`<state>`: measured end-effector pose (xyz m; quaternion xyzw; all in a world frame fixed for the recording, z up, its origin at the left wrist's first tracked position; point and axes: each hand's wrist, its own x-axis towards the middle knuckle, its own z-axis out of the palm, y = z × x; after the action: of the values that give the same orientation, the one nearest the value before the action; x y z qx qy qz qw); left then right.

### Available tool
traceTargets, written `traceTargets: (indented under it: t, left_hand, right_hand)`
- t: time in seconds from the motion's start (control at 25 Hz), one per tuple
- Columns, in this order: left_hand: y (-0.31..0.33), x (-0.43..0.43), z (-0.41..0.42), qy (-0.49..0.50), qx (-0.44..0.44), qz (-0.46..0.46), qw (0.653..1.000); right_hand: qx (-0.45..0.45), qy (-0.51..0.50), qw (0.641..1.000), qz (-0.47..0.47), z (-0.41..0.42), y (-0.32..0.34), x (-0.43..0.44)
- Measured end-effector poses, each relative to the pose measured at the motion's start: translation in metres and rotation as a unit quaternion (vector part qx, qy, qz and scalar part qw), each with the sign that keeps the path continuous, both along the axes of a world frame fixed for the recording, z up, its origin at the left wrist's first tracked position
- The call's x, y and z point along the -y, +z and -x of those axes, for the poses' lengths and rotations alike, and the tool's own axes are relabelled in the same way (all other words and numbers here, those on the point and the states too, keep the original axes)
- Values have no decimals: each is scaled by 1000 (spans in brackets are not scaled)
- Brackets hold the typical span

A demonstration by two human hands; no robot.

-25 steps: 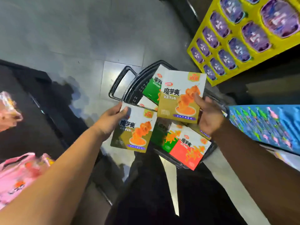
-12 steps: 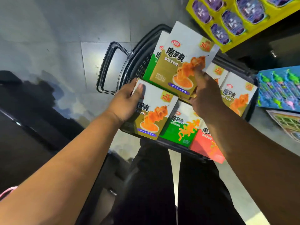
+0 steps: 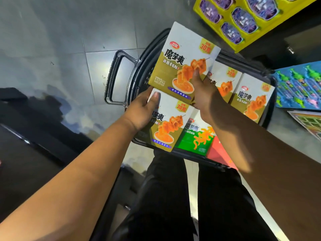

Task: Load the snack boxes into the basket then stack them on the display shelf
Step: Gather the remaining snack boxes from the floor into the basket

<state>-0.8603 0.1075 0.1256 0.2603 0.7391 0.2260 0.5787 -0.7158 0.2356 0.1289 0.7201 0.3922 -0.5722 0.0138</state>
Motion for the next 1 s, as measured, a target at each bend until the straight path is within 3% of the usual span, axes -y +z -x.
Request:
traceTargets:
  t: [0.16, 0.28, 0.4, 0.48, 0.64, 0.8, 1.0]
  left_hand:
    - [16, -4, 17, -25, -26, 42, 998]
    - [57, -3, 30, -100, -135, 43, 985]
    - [120, -2, 28, -188, -293, -42, 936]
    - [159, -3, 15, -245, -374, -96, 889]
    - [248, -6, -47, -320, -451, -182, 813]
    - [319, -8, -127, -386, -449, -239, 770]
    - [374, -7, -231, -424, -444, -278, 738]
  right_hand:
    - [-19, 27, 999, -18, -17, 19, 9]
    - [23, 107, 993, -48, -47, 53, 18]
    - [114, 283, 943, -131, -80, 113, 32]
    - [163, 336, 907, -193, -102, 159, 43]
    - [253, 371, 860, -243, -155, 248, 66]
    - [242, 301, 888, -251, -216, 311, 92]
    - [255, 274, 888, -268, -318, 370, 121]
